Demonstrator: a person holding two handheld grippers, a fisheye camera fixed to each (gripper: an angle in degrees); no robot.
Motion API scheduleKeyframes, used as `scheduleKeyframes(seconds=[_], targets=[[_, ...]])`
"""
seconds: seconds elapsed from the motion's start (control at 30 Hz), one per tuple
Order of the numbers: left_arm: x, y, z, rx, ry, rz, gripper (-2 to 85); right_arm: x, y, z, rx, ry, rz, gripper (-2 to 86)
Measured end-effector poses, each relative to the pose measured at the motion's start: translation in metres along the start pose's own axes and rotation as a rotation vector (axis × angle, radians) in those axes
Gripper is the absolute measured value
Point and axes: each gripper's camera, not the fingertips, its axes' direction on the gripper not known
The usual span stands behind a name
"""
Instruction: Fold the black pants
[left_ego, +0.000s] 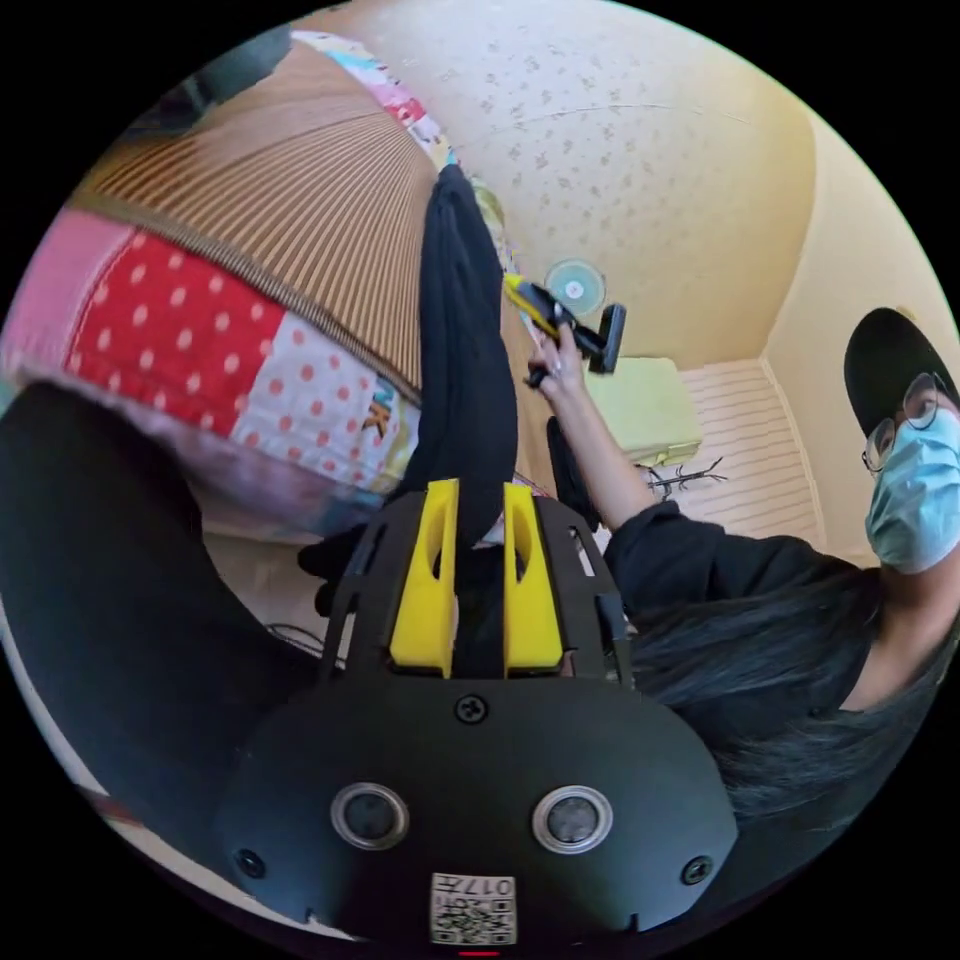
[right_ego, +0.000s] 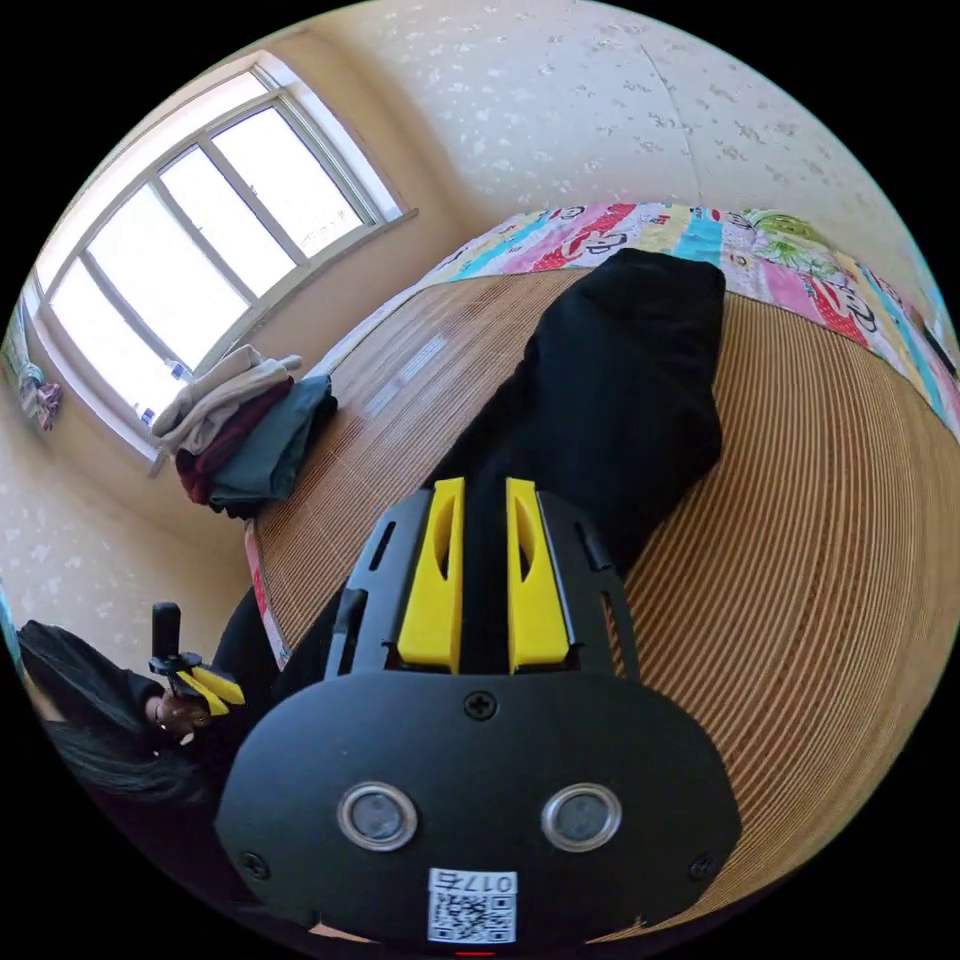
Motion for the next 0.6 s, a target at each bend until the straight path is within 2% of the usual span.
scheduleKeyframes(seconds=[0.17, 0.3, 0.37, 0.5, 0.6], targets=[[0.034, -0.042, 0.064, -0.034, -0.168, 0.174, 8.6, -0.005, 0.132, -0.044, 0.041, -0.011, 0.165, 11.5], [0.047, -0.052, 0.108, -0.08, -0.22, 0.184, 6.7, -0.019, 0.219, -0.053, 0.044, -0.09, 0.288, 9.9], [0.056, -0.049, 0.107, -0.048, -0.223, 0.17, 1.6, -0.031, 0.241, -0.055, 0.055, -0.144, 0.285, 6.9], [0.056, -0.032, 0.091, 0.027, -0.088, 0.134, 0.7, -0.049, 0.265, -0.08, 0.129, -0.258, 0.235, 3.9], [0.038, -0.025, 0.106, -0.032, -0.206, 0.022, 2.1, -0.046, 0.264, -0.086, 0.096, -0.293, 0.185, 4.4]])
